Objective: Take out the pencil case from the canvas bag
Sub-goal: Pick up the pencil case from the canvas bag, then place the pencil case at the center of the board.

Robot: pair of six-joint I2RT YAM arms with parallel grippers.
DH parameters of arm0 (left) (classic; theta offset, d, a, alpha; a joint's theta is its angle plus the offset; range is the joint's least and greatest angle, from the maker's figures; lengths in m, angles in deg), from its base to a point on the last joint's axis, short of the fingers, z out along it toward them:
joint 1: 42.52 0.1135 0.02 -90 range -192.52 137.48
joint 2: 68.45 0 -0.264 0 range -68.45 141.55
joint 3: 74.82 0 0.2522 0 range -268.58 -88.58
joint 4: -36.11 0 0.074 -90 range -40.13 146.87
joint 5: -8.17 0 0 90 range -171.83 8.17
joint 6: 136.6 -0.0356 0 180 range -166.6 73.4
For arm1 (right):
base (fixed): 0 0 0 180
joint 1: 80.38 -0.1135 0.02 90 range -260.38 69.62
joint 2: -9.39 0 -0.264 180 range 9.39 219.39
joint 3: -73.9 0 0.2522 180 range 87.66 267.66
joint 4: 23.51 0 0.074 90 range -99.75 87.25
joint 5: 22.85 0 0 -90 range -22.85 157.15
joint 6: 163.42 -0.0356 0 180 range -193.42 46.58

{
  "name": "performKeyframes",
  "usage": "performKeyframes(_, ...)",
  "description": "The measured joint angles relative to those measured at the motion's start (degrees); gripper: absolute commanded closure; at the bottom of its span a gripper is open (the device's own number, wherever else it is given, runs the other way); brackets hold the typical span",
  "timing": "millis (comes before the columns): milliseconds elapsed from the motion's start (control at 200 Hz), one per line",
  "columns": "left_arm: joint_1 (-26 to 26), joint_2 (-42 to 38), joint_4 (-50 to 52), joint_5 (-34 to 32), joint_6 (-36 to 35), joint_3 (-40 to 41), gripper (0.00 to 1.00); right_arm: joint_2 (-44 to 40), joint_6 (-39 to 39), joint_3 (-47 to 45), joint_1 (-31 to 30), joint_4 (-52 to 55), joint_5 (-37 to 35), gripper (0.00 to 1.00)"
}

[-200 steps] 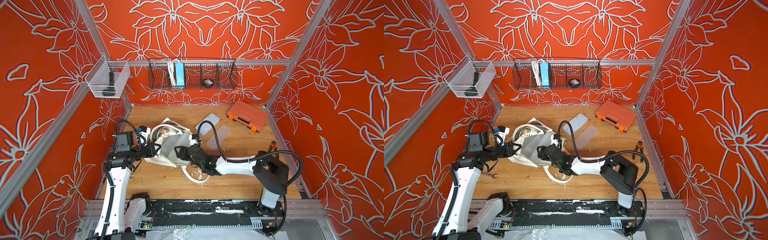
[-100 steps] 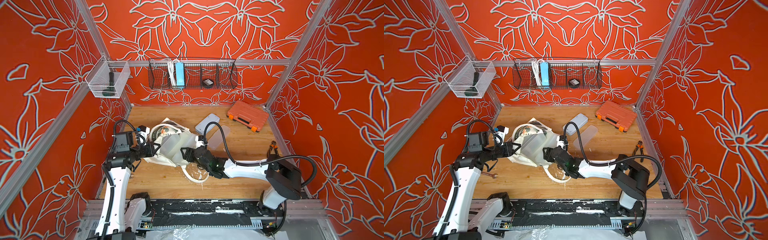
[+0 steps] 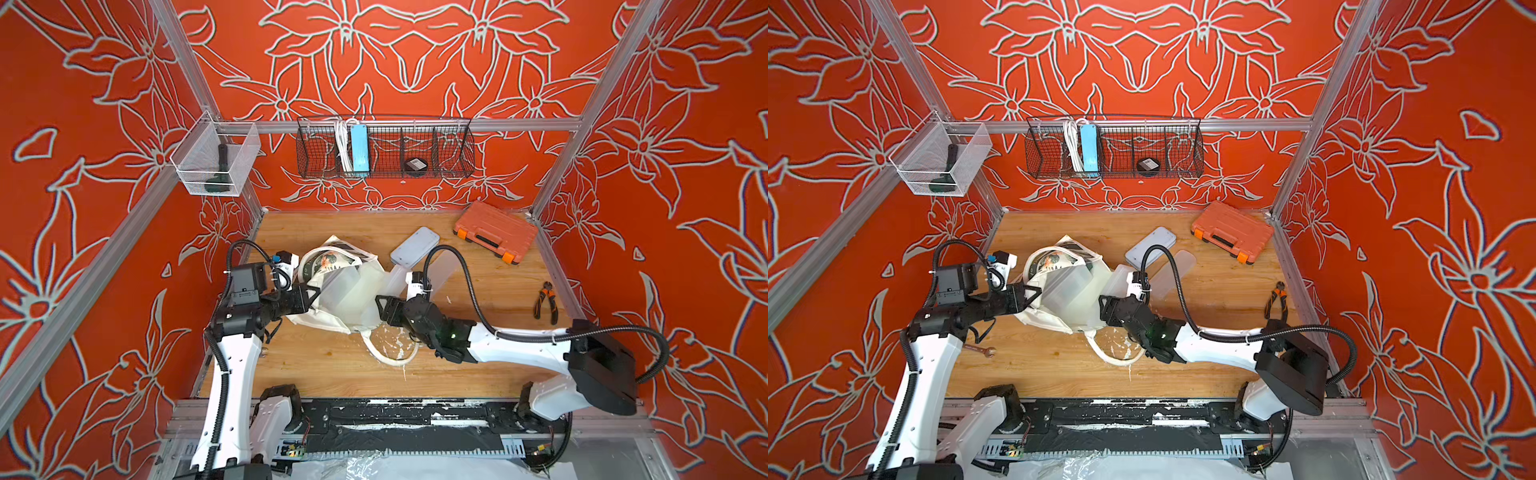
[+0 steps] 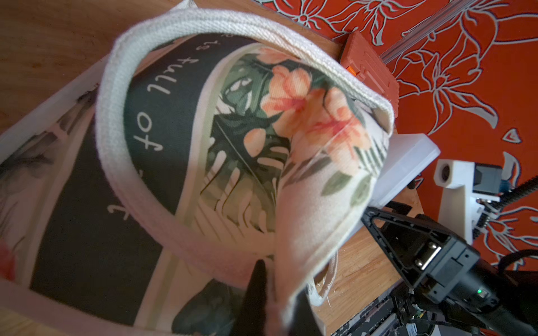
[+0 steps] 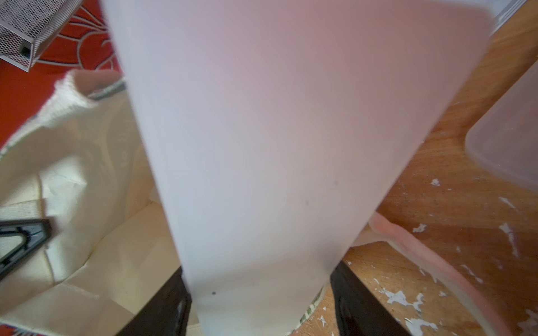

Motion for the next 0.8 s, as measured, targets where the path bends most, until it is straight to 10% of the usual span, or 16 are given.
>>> performKeyframes(801,0.24,0.02,-0.83,-0.83,-0.02,0.09,1.00,-20.39,5.01,-3.17,5.42,19.52,-7.93,0.27)
